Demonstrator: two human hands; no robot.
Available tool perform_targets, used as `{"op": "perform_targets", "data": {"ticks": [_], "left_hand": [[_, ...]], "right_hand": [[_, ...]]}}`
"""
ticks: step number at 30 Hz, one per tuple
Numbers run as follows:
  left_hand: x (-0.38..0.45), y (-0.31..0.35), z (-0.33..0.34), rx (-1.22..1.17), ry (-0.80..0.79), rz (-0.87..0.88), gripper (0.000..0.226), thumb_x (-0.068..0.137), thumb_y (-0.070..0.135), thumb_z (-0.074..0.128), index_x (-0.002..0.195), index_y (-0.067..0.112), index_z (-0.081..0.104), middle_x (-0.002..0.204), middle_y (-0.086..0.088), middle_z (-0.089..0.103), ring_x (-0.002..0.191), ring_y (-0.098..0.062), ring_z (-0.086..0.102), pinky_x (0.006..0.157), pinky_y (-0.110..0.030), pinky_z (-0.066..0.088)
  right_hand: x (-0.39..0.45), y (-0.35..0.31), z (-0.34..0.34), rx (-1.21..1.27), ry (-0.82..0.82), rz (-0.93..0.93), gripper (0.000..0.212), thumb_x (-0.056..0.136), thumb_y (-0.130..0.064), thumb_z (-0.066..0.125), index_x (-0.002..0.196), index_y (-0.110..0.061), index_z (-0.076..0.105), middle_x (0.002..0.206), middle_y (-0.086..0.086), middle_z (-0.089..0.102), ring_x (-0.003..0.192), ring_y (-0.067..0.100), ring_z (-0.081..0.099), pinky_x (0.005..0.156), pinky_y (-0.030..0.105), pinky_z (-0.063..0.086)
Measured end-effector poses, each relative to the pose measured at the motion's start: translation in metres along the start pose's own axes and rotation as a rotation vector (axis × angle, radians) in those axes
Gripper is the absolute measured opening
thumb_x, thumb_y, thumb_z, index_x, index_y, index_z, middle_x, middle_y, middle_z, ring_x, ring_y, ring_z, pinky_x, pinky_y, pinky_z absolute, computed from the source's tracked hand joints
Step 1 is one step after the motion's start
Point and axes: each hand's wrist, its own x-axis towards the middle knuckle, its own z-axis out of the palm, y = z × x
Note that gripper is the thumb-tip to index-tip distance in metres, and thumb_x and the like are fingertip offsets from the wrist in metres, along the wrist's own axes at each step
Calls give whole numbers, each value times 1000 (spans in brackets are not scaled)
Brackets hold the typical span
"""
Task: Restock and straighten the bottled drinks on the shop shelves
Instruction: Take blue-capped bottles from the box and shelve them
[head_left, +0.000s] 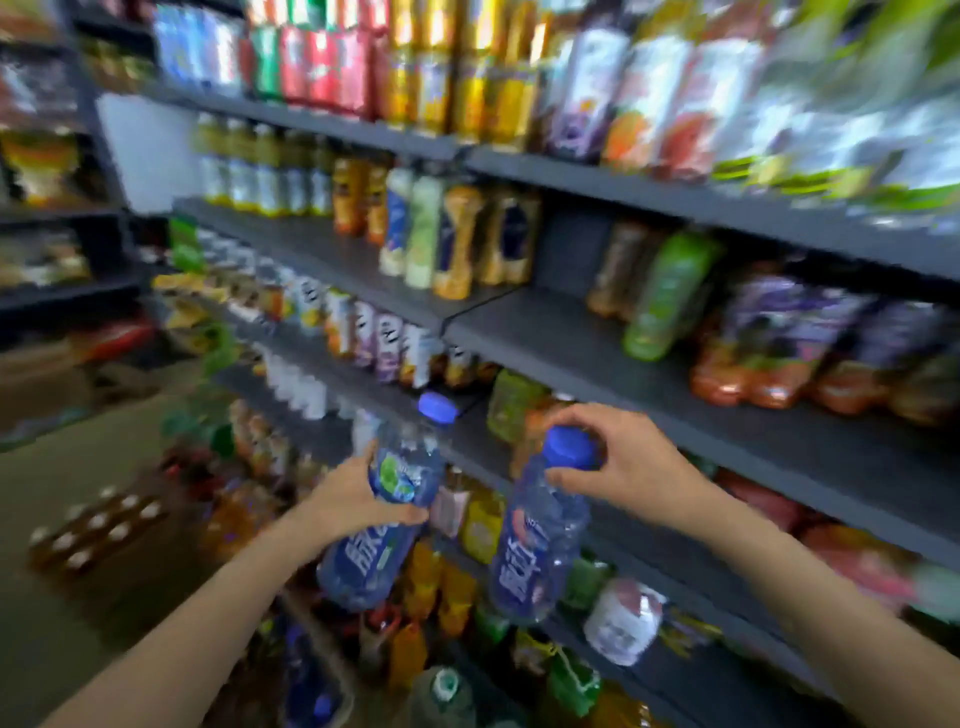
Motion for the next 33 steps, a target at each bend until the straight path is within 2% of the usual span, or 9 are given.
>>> {"op": "perform_targets", "data": {"ticks": [4, 8, 13, 17, 19, 22, 24, 28, 33], "left_hand": [[8, 97, 98, 80, -129, 185, 68, 39, 31, 91, 94, 24, 52, 93, 7, 65, 84, -12, 62, 72, -26, 49], [6, 180, 207, 58, -261, 348, 77, 37, 28, 90, 102, 13, 54, 94, 1, 65, 80, -11, 60, 69, -22, 46], [-8, 256, 342, 47, -456, 545, 81, 32, 23, 86, 104, 22, 51, 100, 4, 65, 85, -7, 61, 74, -14, 49], [-25, 300, 447, 40, -514, 655, 76, 32, 36, 87, 100, 31, 52, 98, 13, 67, 87, 3, 62, 82, -19, 49], [-32, 320, 497, 42, -538, 705, 75, 39, 26, 91, 102, 33, 51, 99, 18, 64, 85, 11, 59, 81, -12, 45], [-42, 342, 559, 93, -507, 749, 81, 46, 25, 91, 112, 35, 46, 108, 15, 62, 99, 1, 58, 93, -19, 46], [-45, 352, 589, 143, -451, 775, 86, 41, 38, 89, 112, 40, 42, 112, 12, 61, 108, -9, 56, 98, -28, 44], [-45, 363, 620, 160, -410, 728, 80, 53, 22, 90, 109, 41, 37, 99, 29, 51, 96, 4, 51, 77, 1, 37], [-43, 368, 635, 206, -391, 673, 80, 54, 21, 89, 115, 39, 41, 108, 18, 59, 105, -5, 56, 88, -18, 42]], "right_hand": [[-86, 29, -97, -160, 99, 88, 39, 75, -19, 76, 110, -7, 65, 109, 5, 66, 94, 6, 54, 78, 9, 30], [-181, 67, -176, -236, 293, 297, 46, 79, -24, 73, 120, -9, 59, 115, 8, 62, 103, 18, 57, 82, 17, 33], [-289, 116, -255, -361, 512, 443, 42, 82, -17, 70, 121, -8, 57, 107, 9, 60, 97, 24, 55, 79, 22, 32], [-363, 175, -305, -556, 519, 455, 43, 83, -17, 68, 123, -7, 54, 114, 13, 56, 106, 31, 51, 83, 23, 28], [-395, 210, -327, -638, 501, 478, 43, 84, -16, 66, 124, -8, 53, 115, 11, 53, 103, 32, 48, 81, 23, 25], [-433, 265, -346, -707, 484, 485, 40, 78, -10, 70, 116, -3, 58, 106, 15, 58, 90, 37, 51, 83, 37, 41], [-449, 302, -355, -693, 525, 503, 40, 75, -7, 72, 113, -1, 60, 104, 16, 59, 87, 38, 52, 81, 45, 47], [-464, 356, -372, -513, 681, 602, 42, 82, -6, 67, 122, -1, 55, 113, 21, 55, 100, 42, 47, 89, 43, 37], [-455, 401, -382, -173, 797, 723, 58, 88, -16, 62, 139, -8, 36, 135, 20, 45, 123, 38, 38, 100, 40, 27]]}}
